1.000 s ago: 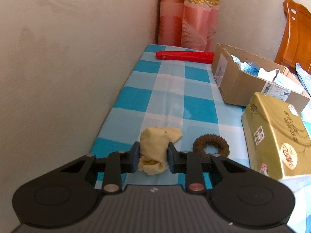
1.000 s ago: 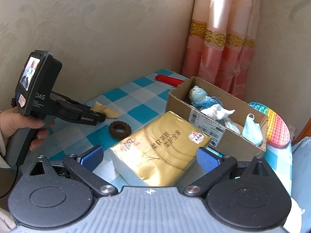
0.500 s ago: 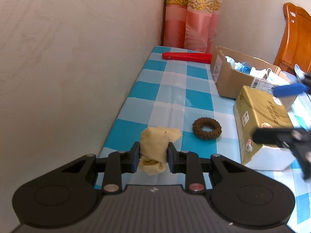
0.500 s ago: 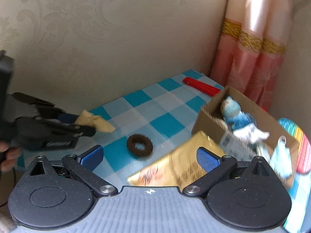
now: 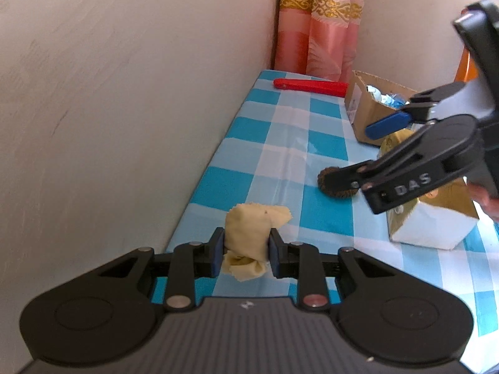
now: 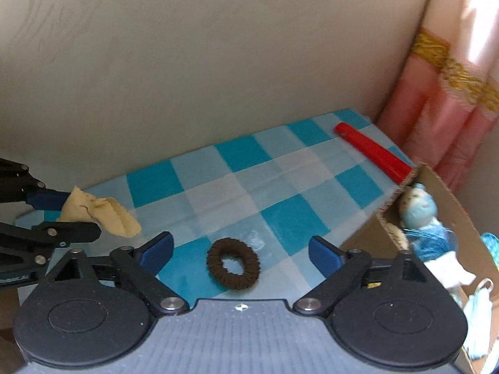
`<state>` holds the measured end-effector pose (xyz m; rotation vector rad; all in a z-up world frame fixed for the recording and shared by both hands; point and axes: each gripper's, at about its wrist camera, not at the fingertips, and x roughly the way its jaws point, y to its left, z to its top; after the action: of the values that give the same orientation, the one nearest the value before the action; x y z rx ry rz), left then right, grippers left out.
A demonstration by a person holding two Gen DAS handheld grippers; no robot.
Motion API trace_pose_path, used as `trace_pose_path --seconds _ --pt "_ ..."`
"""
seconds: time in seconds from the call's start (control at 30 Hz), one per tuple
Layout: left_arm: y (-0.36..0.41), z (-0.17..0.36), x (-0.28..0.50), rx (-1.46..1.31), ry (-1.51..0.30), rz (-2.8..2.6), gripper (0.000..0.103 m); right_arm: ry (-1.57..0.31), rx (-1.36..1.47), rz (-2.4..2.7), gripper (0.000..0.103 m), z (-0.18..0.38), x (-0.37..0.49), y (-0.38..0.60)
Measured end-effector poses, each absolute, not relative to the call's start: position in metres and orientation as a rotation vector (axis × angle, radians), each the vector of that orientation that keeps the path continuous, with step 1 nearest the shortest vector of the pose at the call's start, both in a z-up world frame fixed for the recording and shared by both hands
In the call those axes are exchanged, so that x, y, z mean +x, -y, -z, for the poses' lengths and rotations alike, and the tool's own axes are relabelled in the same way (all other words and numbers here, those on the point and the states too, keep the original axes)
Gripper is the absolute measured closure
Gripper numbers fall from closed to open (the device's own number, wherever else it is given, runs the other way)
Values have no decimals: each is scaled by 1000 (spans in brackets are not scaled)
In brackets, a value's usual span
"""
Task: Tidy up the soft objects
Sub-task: 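Reach the right gripper to the brown hair tie and close on it while the left holds the beige cloth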
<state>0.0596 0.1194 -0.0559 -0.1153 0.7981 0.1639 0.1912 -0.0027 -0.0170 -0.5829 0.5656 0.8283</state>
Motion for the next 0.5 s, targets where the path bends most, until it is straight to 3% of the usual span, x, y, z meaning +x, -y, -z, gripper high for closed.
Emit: trace_pose_path --seconds 0.13,0.5 --pt "-119 56 57 -119 -797 -159 76 -601 -630 -850 17 27 196 -9" --pt "-120 56 55 -126 -792 -157 76 -706 -599 -867 20 38 212 -19"
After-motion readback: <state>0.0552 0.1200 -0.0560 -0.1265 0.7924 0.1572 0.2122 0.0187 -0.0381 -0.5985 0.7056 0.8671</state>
